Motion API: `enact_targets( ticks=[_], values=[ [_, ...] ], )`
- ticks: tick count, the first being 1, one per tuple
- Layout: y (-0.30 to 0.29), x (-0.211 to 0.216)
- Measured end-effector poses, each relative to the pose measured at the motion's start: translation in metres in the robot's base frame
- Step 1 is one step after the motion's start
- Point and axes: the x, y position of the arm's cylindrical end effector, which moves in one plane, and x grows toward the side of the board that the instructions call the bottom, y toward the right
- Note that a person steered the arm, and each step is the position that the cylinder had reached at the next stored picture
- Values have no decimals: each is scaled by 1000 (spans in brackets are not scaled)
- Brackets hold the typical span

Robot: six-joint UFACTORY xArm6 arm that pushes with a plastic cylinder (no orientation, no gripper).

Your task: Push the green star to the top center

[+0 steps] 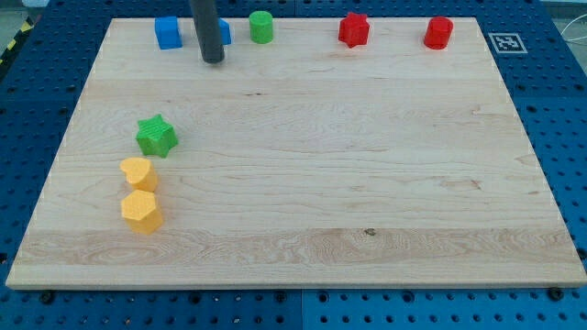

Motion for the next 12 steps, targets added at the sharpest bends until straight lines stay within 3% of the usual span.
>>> enact_targets(
  ticks=[3,5,8,10,11,12],
  values=[
    [59,69],
    [60,87],
    [-33,81],
    [-105,118],
    [-105,154],
    [-73,156]
  ],
)
